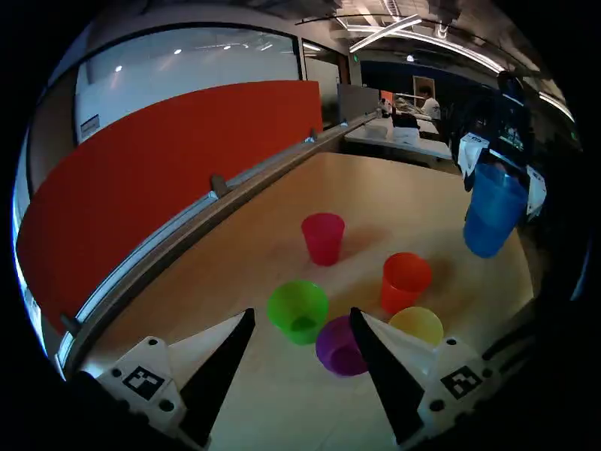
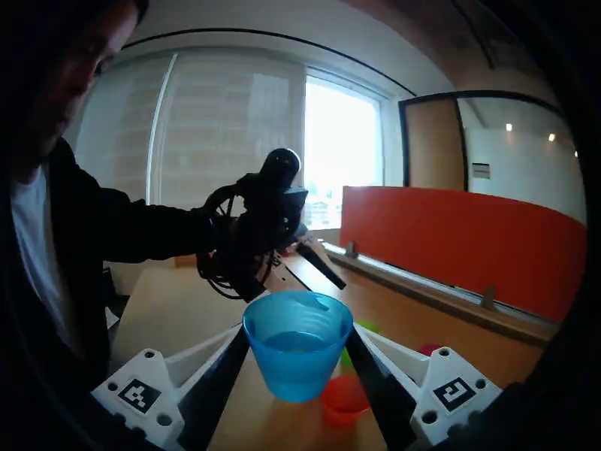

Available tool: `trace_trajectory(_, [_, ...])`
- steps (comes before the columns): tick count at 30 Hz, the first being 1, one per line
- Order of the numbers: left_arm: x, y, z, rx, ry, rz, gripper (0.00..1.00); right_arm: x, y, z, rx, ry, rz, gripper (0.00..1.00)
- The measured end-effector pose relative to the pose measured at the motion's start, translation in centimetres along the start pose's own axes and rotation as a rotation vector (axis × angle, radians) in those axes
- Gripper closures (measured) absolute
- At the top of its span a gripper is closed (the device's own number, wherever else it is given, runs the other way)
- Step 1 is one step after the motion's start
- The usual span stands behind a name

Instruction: Pour water

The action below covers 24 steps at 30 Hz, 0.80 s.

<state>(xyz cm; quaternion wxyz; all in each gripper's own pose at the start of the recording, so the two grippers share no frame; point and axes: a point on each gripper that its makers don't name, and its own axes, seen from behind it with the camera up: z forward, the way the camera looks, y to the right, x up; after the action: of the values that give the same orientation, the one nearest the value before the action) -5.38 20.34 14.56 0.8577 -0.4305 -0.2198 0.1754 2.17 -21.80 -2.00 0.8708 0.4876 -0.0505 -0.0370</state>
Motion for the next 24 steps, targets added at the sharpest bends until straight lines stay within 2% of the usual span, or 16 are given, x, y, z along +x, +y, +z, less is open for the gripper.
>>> trace_trajectory(8, [-0.3,0.2,2.9,-0.031,-0.061,0.02,0.06,-0.5,0.3,-0.4,-0.004,-0.005,0.004,0.1])
trace_trajectory(11, [-0.5,-0.1,3.8,-0.028,-0.081,0.027,0.06,-0.6,0.5,-0.5,-0.006,-0.002,0.008,0.1])
trace_trajectory(24, [-1.5,-0.8,6.4,-0.021,-0.152,0.012,0.06,-1.1,1.3,-1.2,-0.013,0.0,0.017,0.1])
